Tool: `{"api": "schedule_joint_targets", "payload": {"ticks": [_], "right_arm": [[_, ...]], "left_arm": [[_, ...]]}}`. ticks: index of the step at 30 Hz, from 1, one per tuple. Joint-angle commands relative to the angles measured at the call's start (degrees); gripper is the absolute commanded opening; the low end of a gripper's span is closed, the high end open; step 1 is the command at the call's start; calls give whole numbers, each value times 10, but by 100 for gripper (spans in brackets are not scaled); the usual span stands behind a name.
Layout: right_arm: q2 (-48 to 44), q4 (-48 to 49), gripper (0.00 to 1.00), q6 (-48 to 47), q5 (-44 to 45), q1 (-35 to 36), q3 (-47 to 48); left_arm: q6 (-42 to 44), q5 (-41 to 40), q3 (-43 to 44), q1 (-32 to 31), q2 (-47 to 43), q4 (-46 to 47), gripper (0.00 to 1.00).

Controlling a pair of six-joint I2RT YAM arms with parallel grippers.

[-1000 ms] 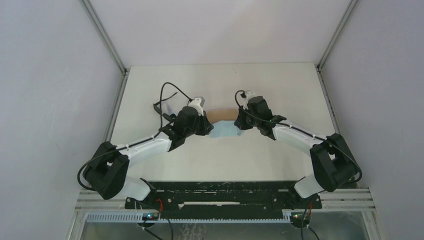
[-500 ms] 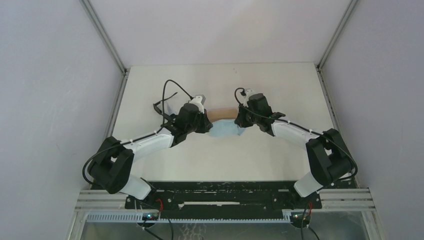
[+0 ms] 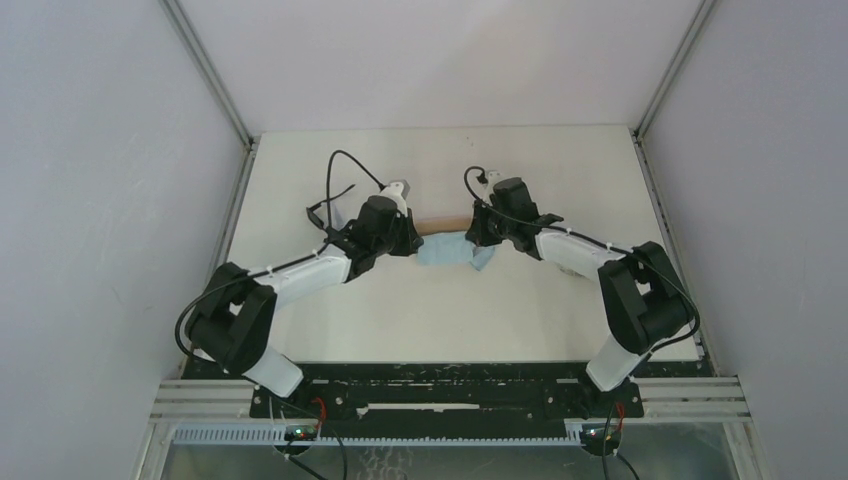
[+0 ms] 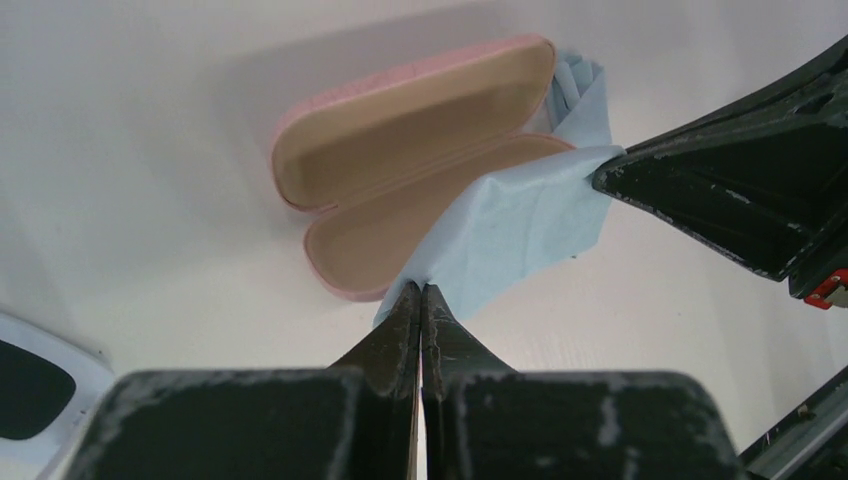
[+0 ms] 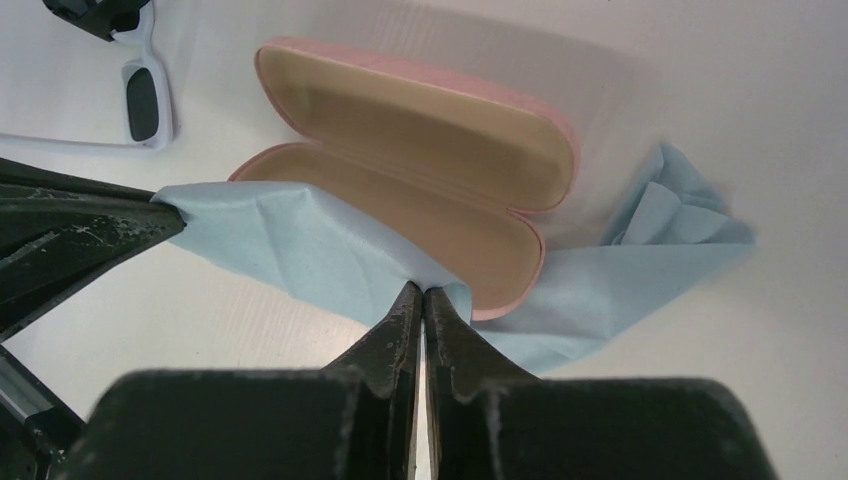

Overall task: Organize the sunglasses
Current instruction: Place the glasses cleaning cloth in the sunglasses case.

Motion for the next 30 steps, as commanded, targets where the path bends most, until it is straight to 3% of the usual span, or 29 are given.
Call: {"api": "schedule_joint_targets", "payload": {"ticks": [1, 30], "right_arm": [[12, 19, 0, -7, -11, -7, 34], [107, 18, 0, -17, -30, -38, 113]], "left_arm": [[14, 10, 48, 11, 18, 11, 0], [36, 27, 126, 38, 115, 14, 0]]}}
